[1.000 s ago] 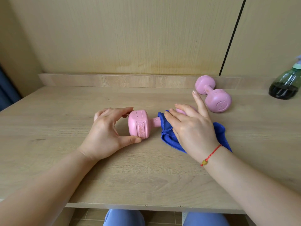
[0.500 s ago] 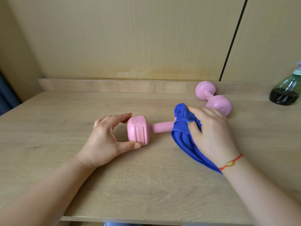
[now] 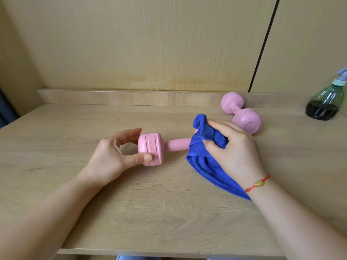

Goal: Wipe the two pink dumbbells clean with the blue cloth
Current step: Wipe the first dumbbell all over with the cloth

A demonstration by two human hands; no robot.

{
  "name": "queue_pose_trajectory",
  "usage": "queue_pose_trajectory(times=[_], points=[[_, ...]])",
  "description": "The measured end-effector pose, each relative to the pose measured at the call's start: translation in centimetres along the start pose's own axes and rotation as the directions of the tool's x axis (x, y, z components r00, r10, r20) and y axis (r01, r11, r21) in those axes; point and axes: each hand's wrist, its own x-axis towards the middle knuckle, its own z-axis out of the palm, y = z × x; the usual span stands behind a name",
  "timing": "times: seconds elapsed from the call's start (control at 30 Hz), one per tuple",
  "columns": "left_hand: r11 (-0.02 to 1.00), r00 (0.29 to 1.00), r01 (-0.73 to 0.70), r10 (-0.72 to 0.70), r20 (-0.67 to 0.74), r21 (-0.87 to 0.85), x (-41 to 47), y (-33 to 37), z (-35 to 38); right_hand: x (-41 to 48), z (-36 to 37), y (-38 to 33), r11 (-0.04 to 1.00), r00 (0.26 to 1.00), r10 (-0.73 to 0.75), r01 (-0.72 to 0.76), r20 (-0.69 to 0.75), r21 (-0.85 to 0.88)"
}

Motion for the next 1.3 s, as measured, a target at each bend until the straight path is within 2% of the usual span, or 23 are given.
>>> queue_pose_trajectory(times=[0.13, 0.23, 0.43, 0.53, 0.6, 0.8, 0.97, 1.13, 1.3], points=[[0.998, 1.0, 0.021, -0.02, 0.018, -0.062, -0.2, 0.0, -0.1, 0.0, -0.2, -0.1, 0.999, 0.999, 0.034, -0.034, -0.026, 0.005], [0.998, 0.999, 0.027, -0.027, 0.019, -0.048, -0.2, 0.0, 0.0, 0.1, -0.3, 0.0, 0.999, 0.999, 0.046, -0.045, -0.023, 0.03], [0.987, 0.999, -0.04, 0.043, -0.011, 0.156, 0.1, -0.8, 0.1, 0.3, -0.2, 0.3, 0.996, 0.998, 0.03, -0.034, 0.047, 0.085], [0.927, 0.992, -0.101, 0.12, -0.032, 0.362, -0.1, -0.9, 0.5, 0.5, 0.3, 0.6, 0.998, 0.996, 0.023, -0.028, 0.082, 0.062], [0.901, 0.991, -0.095, 0.124, -0.041, 0.424, -0.1, -1.0, 0.6, 0.6, 0.7, 0.6, 0.998, 0.994, 0.032, -0.038, 0.103, 0.051], [0.944, 0.99, -0.116, 0.134, -0.036, 0.308, -0.7, -0.5, 0.1, 0.7, 1.0, 0.8, 0.998, 0.99, 0.048, -0.052, 0.133, 0.023], [0.943, 0.994, -0.109, 0.11, 0.016, 0.313, -0.6, -0.8, 0.1, 0.8, 1.4, 1.0, 0.998, 0.989, 0.049, -0.054, 0.142, 0.027], [0.982, 0.999, -0.039, 0.034, 0.031, 0.183, -0.2, -0.8, -0.2, 1.1, 2.0, 1.1, 0.994, 0.988, 0.071, -0.081, 0.136, 0.072], [0.997, 0.996, -0.037, 0.031, 0.085, 0.071, -0.3, -0.9, -0.6, 1.0, 1.7, 1.3, 0.99, 0.987, 0.061, -0.079, 0.146, 0.119]])
